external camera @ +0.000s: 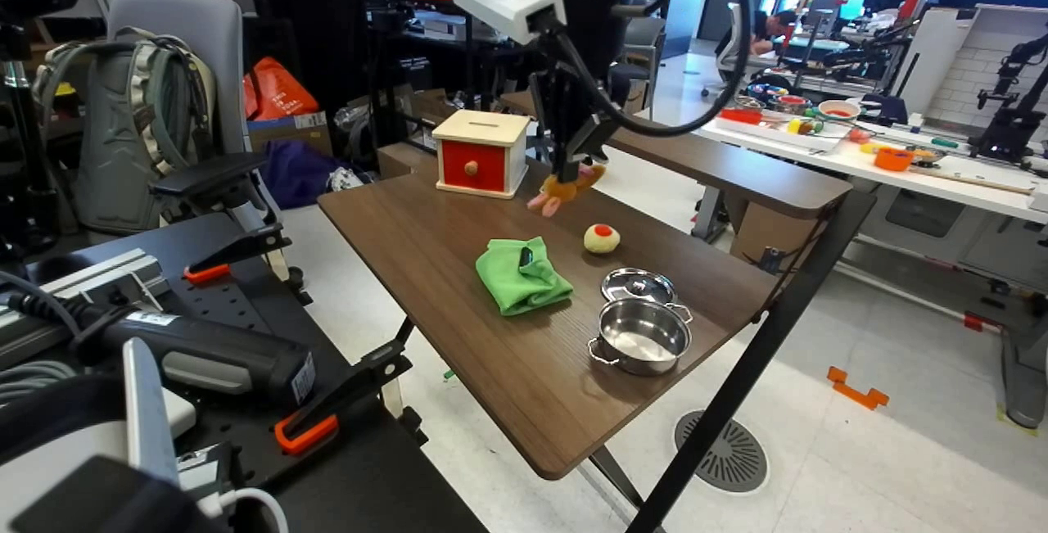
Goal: Remove the teddy bear from the silver pot
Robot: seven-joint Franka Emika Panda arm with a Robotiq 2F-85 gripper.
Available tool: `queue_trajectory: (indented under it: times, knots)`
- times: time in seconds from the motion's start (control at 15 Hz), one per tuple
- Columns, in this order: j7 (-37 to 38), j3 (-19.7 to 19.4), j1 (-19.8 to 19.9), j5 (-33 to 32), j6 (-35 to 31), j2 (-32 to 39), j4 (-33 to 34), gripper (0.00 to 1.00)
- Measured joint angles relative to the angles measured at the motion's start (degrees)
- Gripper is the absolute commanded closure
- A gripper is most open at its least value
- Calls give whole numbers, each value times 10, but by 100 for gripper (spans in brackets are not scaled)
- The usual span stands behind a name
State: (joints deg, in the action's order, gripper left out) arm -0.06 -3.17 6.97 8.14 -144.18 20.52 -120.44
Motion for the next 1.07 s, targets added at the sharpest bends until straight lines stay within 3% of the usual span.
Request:
queue_trajectory:
  times: [0.47,1.07]
  knots:
    - [72,23,-112,-69,-21,32,-4,98]
    - [86,25,-169,-82,-11,187,120,98]
